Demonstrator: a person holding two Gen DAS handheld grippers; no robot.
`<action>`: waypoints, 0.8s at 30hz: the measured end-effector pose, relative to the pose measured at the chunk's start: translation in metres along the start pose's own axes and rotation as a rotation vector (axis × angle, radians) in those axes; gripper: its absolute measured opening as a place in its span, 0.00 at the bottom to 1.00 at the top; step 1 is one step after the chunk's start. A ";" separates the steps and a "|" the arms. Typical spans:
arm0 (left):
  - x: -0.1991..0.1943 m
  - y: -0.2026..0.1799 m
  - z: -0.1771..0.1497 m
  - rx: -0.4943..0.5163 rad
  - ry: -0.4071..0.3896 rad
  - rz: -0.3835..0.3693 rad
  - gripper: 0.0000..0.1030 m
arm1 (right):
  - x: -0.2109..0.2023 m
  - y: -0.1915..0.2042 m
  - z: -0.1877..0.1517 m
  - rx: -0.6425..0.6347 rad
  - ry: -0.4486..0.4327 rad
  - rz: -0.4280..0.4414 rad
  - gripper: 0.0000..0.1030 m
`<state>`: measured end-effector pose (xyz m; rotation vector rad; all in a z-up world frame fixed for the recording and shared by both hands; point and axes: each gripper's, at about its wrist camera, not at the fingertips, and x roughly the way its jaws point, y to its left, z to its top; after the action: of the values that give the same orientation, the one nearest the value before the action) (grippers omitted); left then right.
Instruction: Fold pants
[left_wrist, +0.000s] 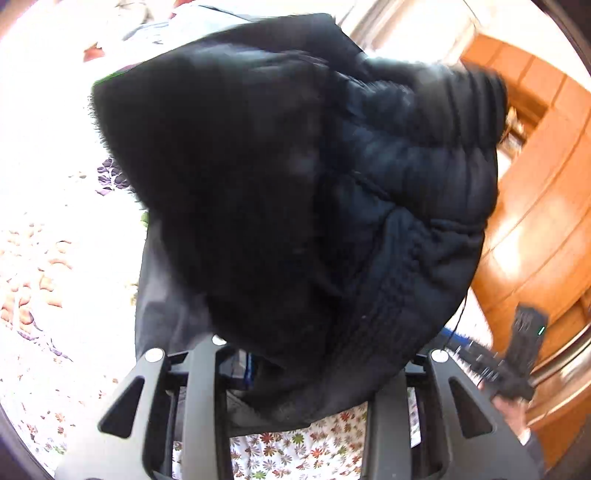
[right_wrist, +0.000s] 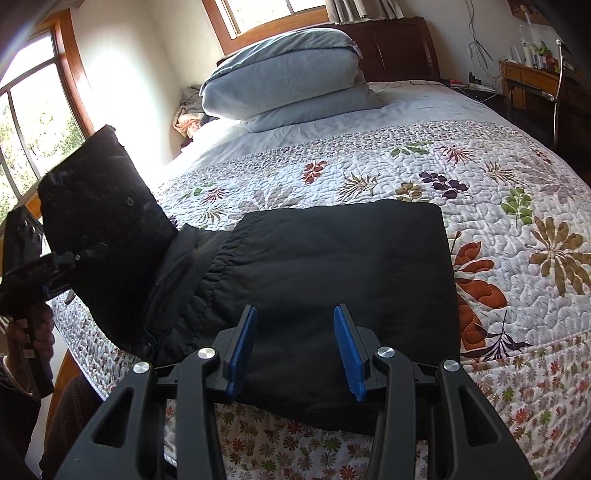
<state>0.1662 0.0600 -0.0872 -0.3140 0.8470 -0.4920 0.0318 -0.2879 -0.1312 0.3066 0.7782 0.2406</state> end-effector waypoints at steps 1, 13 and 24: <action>0.005 -0.004 -0.002 0.024 0.014 0.010 0.32 | 0.000 -0.003 0.001 0.018 -0.002 0.011 0.43; 0.036 -0.058 -0.025 0.279 0.101 0.090 0.89 | 0.009 -0.014 0.012 0.168 -0.020 0.170 0.55; -0.016 0.006 -0.048 0.031 0.030 0.253 0.97 | 0.038 -0.032 0.015 0.428 0.028 0.438 0.78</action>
<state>0.1221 0.0697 -0.1097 -0.1683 0.8930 -0.2737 0.0716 -0.3081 -0.1569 0.8836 0.7812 0.4909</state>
